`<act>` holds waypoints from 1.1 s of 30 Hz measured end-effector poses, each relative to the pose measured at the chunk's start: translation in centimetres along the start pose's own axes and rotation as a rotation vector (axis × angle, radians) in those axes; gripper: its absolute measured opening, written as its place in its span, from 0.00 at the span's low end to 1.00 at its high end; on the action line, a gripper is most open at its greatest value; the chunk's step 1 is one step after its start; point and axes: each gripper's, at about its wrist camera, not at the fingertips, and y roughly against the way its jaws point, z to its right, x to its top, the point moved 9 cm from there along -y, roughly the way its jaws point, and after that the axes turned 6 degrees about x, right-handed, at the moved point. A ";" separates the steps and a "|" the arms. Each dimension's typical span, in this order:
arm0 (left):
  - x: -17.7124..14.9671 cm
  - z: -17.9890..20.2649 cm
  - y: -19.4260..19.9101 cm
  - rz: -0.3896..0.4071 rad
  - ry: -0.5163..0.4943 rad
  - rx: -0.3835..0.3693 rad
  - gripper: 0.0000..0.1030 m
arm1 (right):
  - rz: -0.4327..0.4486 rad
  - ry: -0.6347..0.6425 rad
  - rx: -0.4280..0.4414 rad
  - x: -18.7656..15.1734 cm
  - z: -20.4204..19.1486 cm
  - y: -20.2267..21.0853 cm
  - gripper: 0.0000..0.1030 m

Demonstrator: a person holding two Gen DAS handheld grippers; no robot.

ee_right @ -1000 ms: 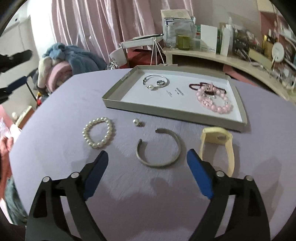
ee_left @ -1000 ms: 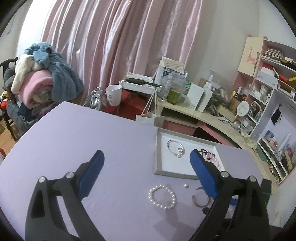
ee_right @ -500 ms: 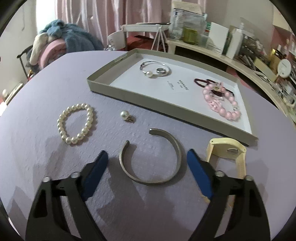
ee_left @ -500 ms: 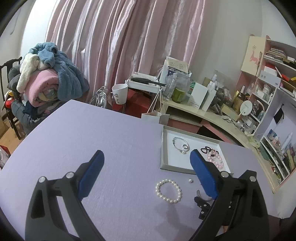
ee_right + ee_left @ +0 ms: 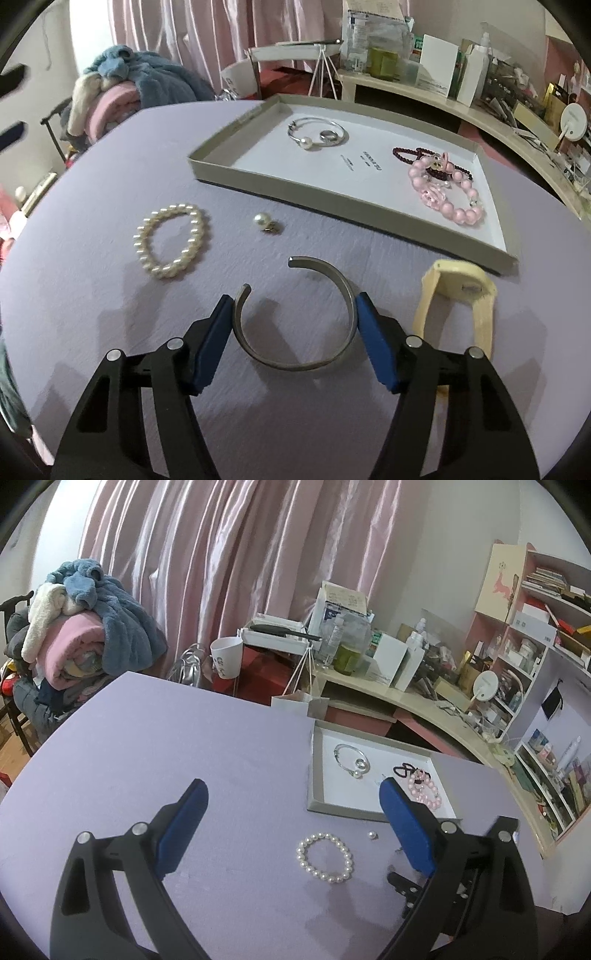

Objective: Organize jewelry
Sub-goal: 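Grasp the open silver cuff bangle with the right gripper, then grasp the white pearl bracelet with the left gripper while the right gripper holds the cuff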

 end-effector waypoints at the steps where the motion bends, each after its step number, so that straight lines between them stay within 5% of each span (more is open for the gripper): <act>1: -0.2 0.1 -0.3 -0.007 -0.003 -0.003 0.91 | 0.009 -0.003 0.011 -0.1 -0.2 0.6 0.66; 9: -2.8 1.9 -3.1 -0.065 -0.062 -0.023 0.91 | 0.109 -0.112 0.026 -1.0 1.2 5.7 0.66; 19: -6.0 3.5 -6.7 -0.136 -0.152 -0.032 0.90 | 0.230 -0.236 -0.067 -0.1 6.0 9.9 0.66; 26: -8.7 3.6 -11.3 -0.254 -0.212 0.000 0.47 | 0.269 -0.272 -0.101 0.4 7.7 11.0 0.66; 33: -10.1 4.1 -13.0 -0.285 -0.272 0.020 0.23 | 0.276 -0.296 -0.118 0.4 8.4 11.3 0.66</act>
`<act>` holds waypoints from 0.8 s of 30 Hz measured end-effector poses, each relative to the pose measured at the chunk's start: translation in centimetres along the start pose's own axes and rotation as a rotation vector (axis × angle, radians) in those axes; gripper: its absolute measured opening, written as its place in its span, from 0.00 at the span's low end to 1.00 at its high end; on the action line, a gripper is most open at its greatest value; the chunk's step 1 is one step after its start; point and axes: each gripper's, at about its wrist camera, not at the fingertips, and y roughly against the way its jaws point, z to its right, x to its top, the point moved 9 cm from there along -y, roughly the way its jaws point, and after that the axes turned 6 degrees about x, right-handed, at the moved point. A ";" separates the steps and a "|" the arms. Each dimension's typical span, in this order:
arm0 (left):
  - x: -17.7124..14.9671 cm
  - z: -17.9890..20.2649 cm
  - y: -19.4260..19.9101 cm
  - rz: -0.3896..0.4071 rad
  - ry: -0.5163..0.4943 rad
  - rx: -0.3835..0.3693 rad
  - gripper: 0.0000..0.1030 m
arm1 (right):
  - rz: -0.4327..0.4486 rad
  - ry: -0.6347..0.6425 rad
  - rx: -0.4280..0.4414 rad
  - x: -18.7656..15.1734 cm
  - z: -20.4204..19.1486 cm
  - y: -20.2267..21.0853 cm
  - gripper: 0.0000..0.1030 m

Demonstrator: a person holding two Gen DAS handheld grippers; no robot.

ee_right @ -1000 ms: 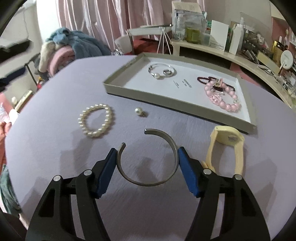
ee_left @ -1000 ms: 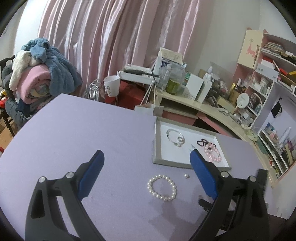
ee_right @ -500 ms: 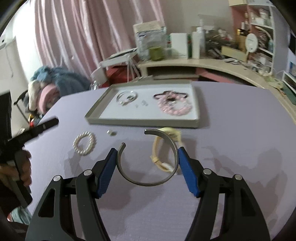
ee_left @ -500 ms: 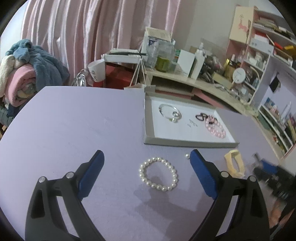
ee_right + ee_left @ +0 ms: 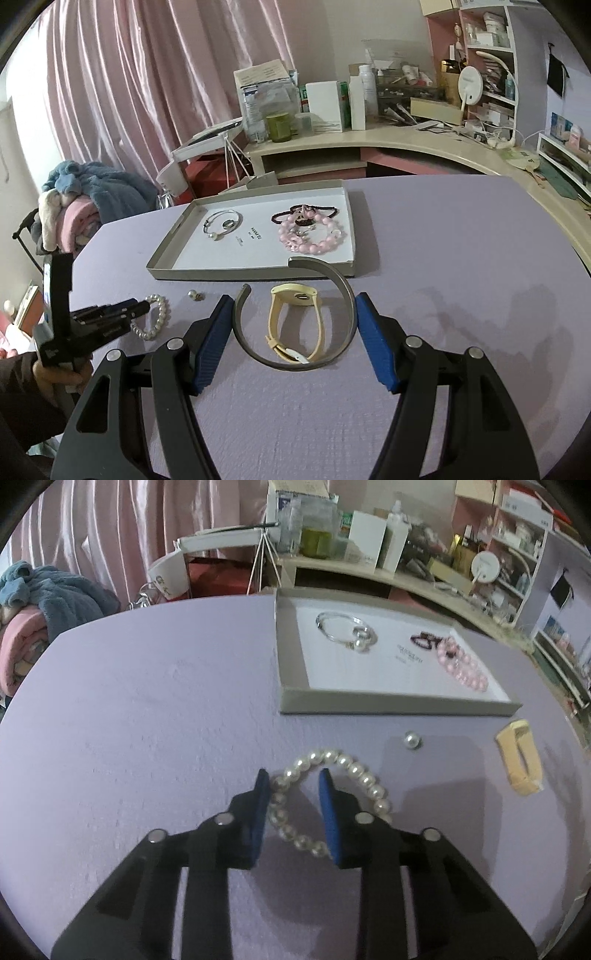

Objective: Organize jewelry
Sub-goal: 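Grasp the white pearl bracelet with the left gripper while the right gripper holds the cuff, then carry the silver cuff and pearl bracelet over the tray with both grippers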

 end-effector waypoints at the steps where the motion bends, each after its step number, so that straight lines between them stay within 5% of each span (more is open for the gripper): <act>1: -0.1 0.0 -0.1 0.003 -0.006 0.008 0.19 | 0.001 -0.001 -0.001 0.0 0.0 0.1 0.66; 3: -0.2 -0.1 0.0 0.003 0.004 0.000 0.09 | 0.004 -0.001 -0.003 0.1 0.0 0.2 0.66; 12: -0.4 0.1 1.4 0.005 0.020 -0.050 0.09 | 0.028 0.015 0.024 1.1 -0.8 0.8 0.66; 24: 4.7 2.2 10.6 0.185 0.006 -0.151 0.09 | 0.093 0.046 0.097 3.8 -3.1 1.9 0.66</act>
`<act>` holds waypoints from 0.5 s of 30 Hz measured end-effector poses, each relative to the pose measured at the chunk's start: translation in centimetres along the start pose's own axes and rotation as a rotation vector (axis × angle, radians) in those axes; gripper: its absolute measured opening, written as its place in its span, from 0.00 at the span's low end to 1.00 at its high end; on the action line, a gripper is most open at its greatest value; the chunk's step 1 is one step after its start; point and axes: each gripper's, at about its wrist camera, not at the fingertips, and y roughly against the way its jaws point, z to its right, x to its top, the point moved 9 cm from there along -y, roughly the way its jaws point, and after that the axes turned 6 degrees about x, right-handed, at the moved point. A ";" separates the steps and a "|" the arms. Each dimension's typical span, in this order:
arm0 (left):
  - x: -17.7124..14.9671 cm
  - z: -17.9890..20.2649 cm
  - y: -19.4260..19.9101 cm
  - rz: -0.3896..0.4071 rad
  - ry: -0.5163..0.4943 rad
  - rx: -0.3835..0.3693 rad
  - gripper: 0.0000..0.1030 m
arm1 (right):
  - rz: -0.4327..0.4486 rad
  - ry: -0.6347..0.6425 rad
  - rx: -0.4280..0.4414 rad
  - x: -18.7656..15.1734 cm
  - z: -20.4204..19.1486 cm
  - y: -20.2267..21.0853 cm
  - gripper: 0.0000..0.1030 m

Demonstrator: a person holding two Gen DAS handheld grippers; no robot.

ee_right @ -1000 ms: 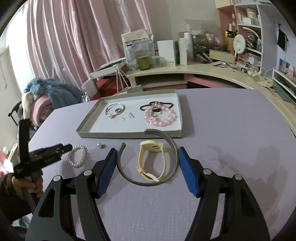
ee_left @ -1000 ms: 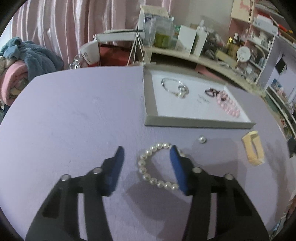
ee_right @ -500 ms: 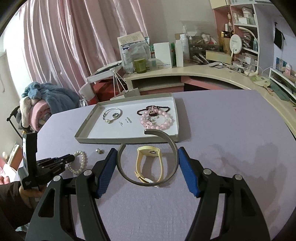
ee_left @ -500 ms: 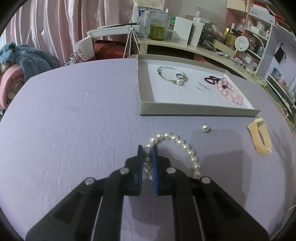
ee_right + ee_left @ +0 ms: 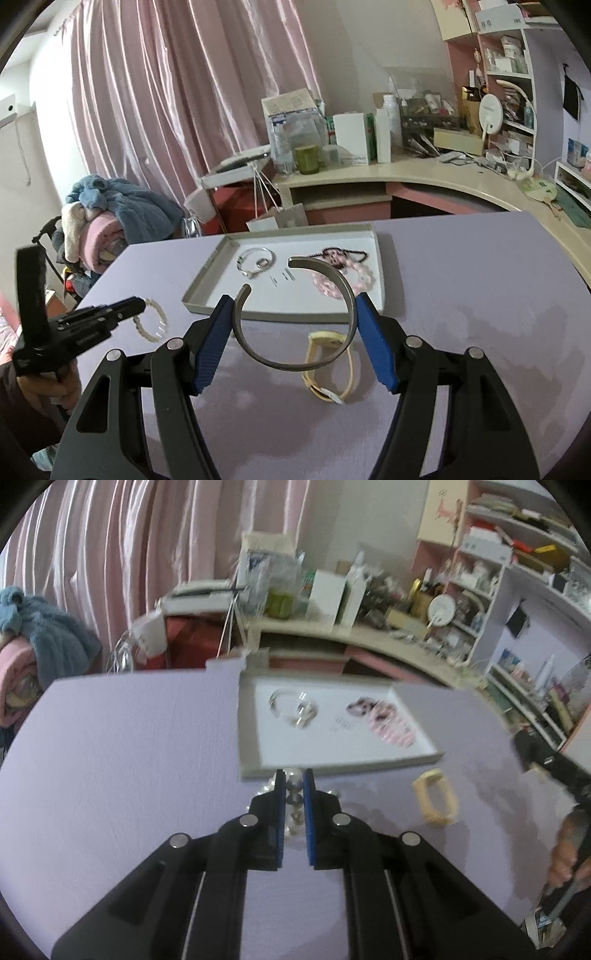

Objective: Organize jewelry
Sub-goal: 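Carry the silver cuff and pearl bracelet over the tray with both grippers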

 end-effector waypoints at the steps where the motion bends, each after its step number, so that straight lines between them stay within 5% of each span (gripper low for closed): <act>1: 0.6 0.3 0.5 0.012 -0.002 -0.006 0.09 | 0.004 0.001 0.007 0.3 -0.1 0.0 0.66; 15: 9.5 2.0 5.4 0.156 -0.014 -0.027 0.09 | 0.063 0.037 0.048 3.8 -1.2 -0.7 0.66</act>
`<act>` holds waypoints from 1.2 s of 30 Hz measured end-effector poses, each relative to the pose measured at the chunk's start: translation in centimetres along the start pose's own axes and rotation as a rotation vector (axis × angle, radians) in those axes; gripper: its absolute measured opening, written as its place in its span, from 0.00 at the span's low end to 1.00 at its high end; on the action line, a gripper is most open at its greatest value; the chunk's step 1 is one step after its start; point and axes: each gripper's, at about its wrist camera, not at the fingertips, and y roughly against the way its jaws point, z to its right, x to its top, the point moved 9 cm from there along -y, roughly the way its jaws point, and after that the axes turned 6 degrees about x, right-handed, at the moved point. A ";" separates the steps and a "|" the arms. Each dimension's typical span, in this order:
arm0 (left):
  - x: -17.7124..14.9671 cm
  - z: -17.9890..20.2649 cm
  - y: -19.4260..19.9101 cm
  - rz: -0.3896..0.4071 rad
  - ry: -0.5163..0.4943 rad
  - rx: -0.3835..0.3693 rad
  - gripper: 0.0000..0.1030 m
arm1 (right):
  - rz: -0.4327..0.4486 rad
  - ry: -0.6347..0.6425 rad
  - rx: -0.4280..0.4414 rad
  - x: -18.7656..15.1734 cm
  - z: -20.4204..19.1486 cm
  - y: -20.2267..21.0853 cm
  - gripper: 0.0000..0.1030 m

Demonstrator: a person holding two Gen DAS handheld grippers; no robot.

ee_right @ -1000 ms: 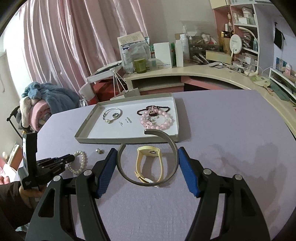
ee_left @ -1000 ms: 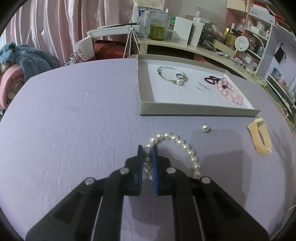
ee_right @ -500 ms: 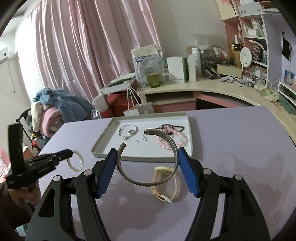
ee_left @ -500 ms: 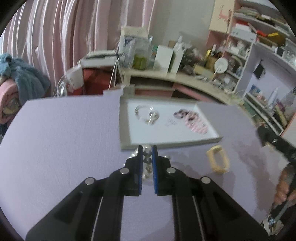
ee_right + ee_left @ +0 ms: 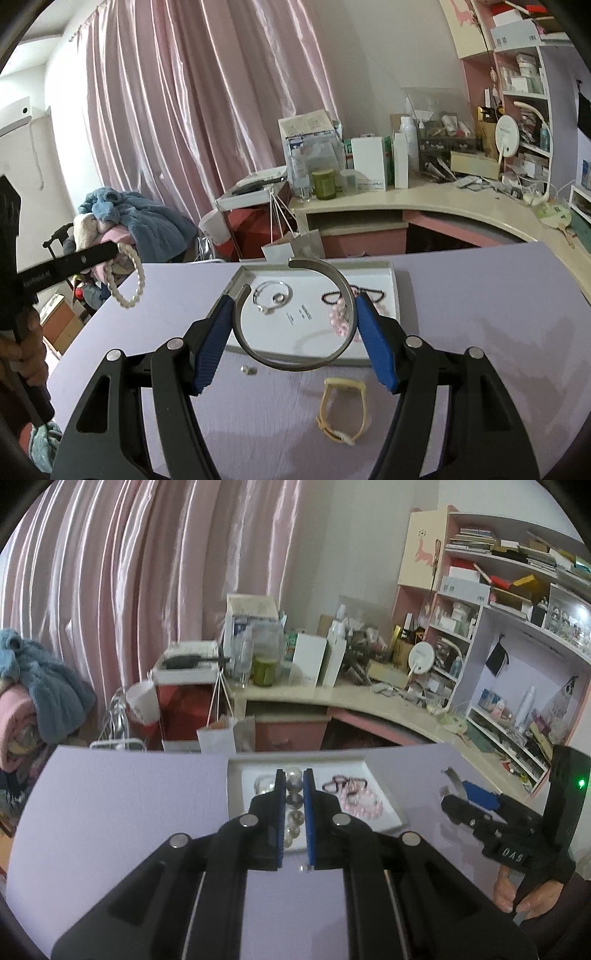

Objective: Organize jewelry
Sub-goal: 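Carry the silver cuff and pearl bracelet over the tray with both grippers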

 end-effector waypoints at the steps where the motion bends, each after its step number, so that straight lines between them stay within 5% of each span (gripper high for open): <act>1: 0.6 0.1 0.0 0.007 -0.002 -0.004 0.09 | 0.004 0.003 0.000 0.3 0.0 -0.1 0.66; 9: 3.2 0.9 -2.9 0.007 -0.019 -0.025 0.09 | -0.017 0.016 -0.028 1.1 0.9 -2.6 0.66; 23: 2.0 0.9 -11.3 -0.090 -0.019 -0.063 0.09 | -0.194 -0.003 -0.114 -0.5 5.1 -12.1 0.66; 36: 2.2 0.7 -14.1 -0.101 -0.024 -0.077 0.09 | -0.218 -0.007 -0.107 -0.3 5.7 -15.0 0.66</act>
